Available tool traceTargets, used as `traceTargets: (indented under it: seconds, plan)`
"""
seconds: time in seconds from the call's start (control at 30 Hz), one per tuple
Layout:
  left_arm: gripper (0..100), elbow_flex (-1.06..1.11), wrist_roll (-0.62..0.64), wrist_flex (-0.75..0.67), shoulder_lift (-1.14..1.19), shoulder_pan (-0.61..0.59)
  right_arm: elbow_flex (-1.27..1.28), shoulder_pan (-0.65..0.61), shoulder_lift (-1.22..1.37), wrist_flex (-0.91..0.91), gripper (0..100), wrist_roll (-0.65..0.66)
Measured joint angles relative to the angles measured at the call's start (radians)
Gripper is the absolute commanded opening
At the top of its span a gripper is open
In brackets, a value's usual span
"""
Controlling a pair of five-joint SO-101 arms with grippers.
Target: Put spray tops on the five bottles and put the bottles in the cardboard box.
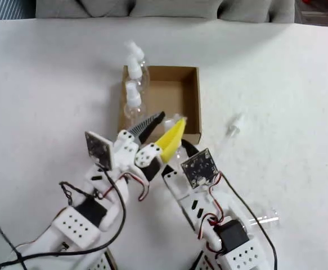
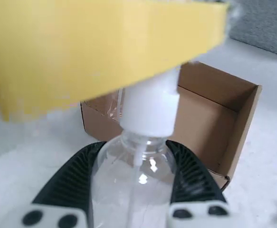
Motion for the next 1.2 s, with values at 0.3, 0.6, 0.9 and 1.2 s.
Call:
traceTargets:
  seconds: [0.3, 0.6, 0.9, 1.2]
  plan:
    - [17, 0.002, -0.002, 0.422, -0.388, 0.0, 0.0, 0.0, 0.0, 0.0, 1.5, 0.0]
    - [17, -0.003, -0.002, 0.847, -0.726, -0.002, 0.0, 0.025, 0.0, -0.025, 1.5, 0.0]
    - [17, 0.041, -0.002, 0.888, -0.724, -0.117, 0.0, 0.1, 0.0, -0.206, 1.5, 0.0]
    - [17, 0.173, -0.002, 0.893, -0.723, -0.336, -0.017, 0.103, 0.002, -0.442, 1.5, 0.0]
